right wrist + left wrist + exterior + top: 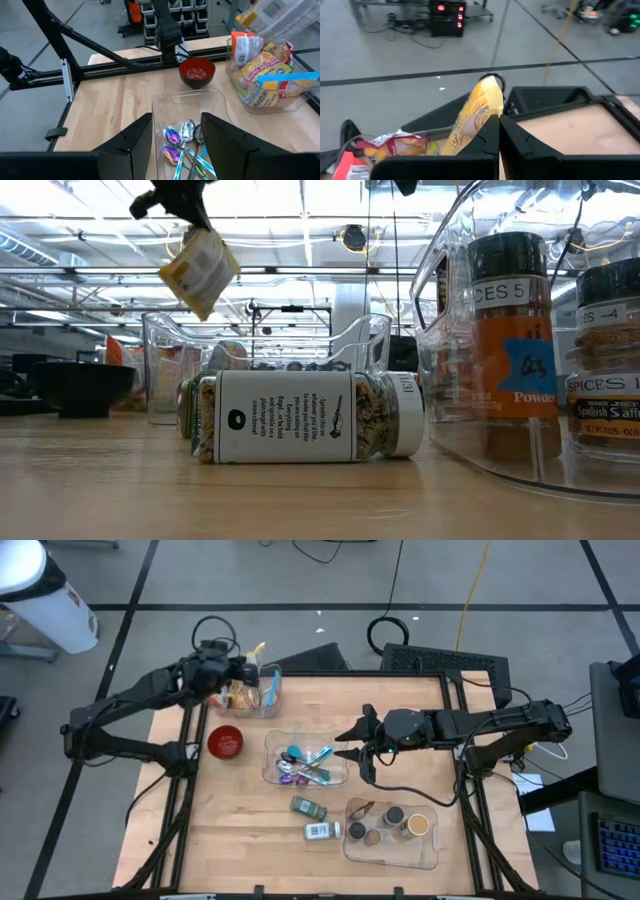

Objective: Pick & Place Food Item
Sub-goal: Put the yellow noodle pack into the top transparent bin

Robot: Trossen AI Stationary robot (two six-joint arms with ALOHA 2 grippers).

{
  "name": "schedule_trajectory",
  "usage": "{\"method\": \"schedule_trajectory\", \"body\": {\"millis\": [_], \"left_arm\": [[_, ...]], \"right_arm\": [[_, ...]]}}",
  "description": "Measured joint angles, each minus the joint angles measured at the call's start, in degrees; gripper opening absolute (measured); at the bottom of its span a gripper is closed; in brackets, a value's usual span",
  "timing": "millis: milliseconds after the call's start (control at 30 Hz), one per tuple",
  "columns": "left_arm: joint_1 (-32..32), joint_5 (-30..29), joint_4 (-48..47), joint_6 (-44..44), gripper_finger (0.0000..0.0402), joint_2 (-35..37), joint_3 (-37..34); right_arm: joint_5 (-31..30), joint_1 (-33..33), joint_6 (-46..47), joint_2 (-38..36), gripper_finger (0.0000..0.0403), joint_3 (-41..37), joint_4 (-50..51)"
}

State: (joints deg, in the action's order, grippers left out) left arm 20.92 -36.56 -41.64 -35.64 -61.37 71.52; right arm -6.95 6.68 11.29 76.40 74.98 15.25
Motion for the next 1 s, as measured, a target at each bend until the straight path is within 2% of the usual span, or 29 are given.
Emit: {"method": "schedule_trajectory", "body": {"millis": [500,767,1000], "left_arm": [[9.7,1.5,8.8,2.1,0.0000,-13.7,-5.0],[10.9,2.7,8.7,2.2,0.0000,-17.1,-5.1],[10.1,5.0,12.9,-1.8,0.0000,-20.2,-11.8]], "right_arm": [[-0.7,-0.2,0.2,0.0,0.0160,0.0,0.0],[-0.8,-0.4,0.5,0.0,0.0160,0.0,0.1],[-0.8,-1.2,1.4,0.0,0.0160,0.0,0.4]]}}
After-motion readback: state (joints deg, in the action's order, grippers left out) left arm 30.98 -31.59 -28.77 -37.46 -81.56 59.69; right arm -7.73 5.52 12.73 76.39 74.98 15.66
